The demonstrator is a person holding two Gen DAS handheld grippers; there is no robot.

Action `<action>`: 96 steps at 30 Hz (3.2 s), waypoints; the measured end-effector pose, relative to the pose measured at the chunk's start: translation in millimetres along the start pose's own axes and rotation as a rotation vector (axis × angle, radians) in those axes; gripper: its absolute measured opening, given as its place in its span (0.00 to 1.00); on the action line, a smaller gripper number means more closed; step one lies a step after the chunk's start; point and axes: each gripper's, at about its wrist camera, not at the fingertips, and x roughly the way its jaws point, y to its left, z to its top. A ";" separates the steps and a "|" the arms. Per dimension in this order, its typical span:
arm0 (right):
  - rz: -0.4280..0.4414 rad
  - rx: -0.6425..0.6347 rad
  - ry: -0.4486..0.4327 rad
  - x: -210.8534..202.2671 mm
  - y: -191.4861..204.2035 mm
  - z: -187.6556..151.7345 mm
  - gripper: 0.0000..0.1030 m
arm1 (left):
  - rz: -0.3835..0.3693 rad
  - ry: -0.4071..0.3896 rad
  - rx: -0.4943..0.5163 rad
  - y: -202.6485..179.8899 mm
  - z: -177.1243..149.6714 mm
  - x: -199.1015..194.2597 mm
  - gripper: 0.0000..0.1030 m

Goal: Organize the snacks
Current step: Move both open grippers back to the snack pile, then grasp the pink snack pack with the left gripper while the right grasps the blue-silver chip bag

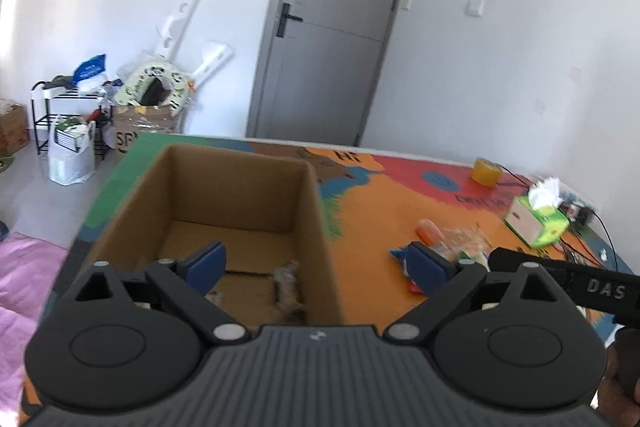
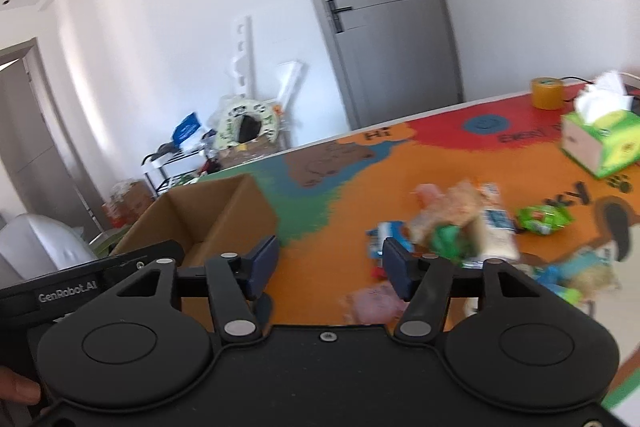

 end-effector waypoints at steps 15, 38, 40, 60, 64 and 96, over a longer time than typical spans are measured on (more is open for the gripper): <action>-0.100 0.023 -0.050 -48.3 -53.4 -2.5 0.92 | -0.075 0.026 0.089 -62.2 -11.1 1.4 0.99; -0.173 0.104 -0.015 -52.6 -125.1 -20.3 0.82 | -0.163 0.091 0.165 -118.1 -27.5 38.4 0.93; -0.179 0.117 -0.002 -47.5 -131.2 -23.6 0.82 | -0.167 0.108 0.161 -118.7 -30.7 46.3 0.92; -0.152 0.091 0.049 -1.6 -146.6 -35.7 0.62 | -0.086 0.186 0.153 -108.9 -51.8 108.7 0.91; -0.132 0.080 0.050 6.1 -144.0 -33.1 0.59 | -0.066 0.193 0.178 -110.5 -56.4 117.8 0.86; -0.113 0.040 0.035 9.7 -104.0 -40.7 0.20 | -0.126 0.111 0.154 -98.8 -51.9 76.6 0.41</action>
